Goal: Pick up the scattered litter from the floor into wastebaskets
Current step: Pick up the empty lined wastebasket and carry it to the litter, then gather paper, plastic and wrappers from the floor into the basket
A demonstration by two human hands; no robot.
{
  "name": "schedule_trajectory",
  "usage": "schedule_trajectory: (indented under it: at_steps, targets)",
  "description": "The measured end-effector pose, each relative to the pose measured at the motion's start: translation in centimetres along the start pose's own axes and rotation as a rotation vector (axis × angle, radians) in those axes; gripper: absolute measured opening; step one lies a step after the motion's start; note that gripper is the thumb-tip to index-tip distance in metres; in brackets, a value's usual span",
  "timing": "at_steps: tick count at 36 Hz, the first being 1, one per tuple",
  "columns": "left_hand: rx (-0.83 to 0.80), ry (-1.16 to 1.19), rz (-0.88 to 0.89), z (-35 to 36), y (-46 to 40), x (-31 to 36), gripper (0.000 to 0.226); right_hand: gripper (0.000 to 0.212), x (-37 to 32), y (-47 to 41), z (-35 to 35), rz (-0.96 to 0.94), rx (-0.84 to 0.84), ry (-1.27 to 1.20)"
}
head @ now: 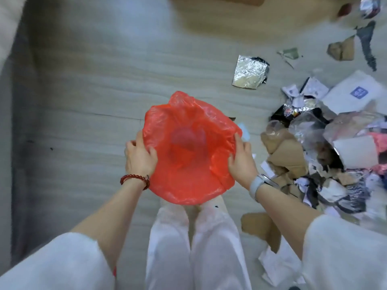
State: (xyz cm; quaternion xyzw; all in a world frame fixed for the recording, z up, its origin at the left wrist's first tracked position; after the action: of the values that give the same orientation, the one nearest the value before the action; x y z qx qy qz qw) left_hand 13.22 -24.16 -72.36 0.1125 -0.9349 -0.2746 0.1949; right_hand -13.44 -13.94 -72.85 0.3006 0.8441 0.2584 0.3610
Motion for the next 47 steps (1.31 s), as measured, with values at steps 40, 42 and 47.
schedule_trajectory:
  at_steps: [40, 42, 47]
  targets:
    - [-0.373, -0.119, 0.745, 18.3, 20.7, 14.2, 0.046, 0.037, 23.5, 12.1, 0.5, 0.346, 0.094, -0.227]
    - [-0.395, -0.146, 0.719, 23.0, 20.2, 13.3, 0.047, 0.038, 26.0, 10.1, 1.6, 0.297, 0.111, -0.183]
    - [-0.373, -0.242, 0.632, 34.3, 15.5, 11.5, 0.052, 0.04, 30.8, 4.1, 4.7, 0.141, 0.159, 0.045]
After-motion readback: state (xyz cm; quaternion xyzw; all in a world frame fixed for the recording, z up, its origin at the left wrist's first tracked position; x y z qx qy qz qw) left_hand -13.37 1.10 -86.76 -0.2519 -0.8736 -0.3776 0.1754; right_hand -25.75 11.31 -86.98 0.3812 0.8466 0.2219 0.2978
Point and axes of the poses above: each hand's wrist, its own y-axis away from the middle knuckle, its own z-axis out of the palm, x = y × z, the point moved 9 cm from there along -y, towards the middle knuckle, and after that the axes turned 1 degree about -x, right-handed, at the moved point
